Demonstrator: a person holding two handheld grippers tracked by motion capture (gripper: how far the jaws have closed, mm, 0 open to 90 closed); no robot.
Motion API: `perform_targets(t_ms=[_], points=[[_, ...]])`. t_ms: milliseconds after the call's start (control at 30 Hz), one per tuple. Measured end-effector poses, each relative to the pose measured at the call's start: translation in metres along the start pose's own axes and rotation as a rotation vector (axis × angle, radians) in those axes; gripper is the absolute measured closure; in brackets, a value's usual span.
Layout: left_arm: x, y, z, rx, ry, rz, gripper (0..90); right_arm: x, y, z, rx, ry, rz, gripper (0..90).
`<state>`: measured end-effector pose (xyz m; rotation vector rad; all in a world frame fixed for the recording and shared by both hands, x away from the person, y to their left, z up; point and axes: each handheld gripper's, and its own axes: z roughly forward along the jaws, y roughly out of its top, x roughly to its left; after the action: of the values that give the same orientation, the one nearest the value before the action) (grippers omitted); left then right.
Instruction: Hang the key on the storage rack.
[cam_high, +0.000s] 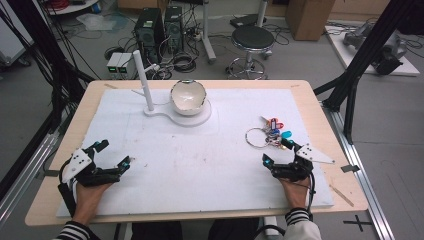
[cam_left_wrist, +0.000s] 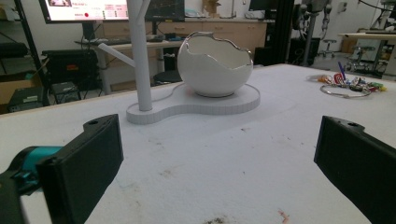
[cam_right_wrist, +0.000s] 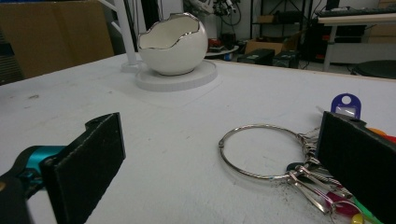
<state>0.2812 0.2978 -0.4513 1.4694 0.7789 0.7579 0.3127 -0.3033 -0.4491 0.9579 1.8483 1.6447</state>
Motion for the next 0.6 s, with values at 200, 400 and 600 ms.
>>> perform_targets(t_ms=[200, 400, 600], points=[[0.0002, 0.0001, 0.0002, 0.004, 0.003, -0.001, 1.7, -0.0001, 0.0000, 0.0004, -0.002, 0.000, -0.011, 0.9], [0.0003, -0.0001, -0.0001, 0.000, 0.003, -0.004, 1.7, 0.0000, 0.0001, 0.0000, 0.002, -0.002, -0.001, 0.9], [0.0007, 0.0000, -0.0001, 0.002, 0.007, -0.009, 1.7, -0.0009, 0.0001, 0.0003, -0.004, -0.002, -0.001, 0.9]])
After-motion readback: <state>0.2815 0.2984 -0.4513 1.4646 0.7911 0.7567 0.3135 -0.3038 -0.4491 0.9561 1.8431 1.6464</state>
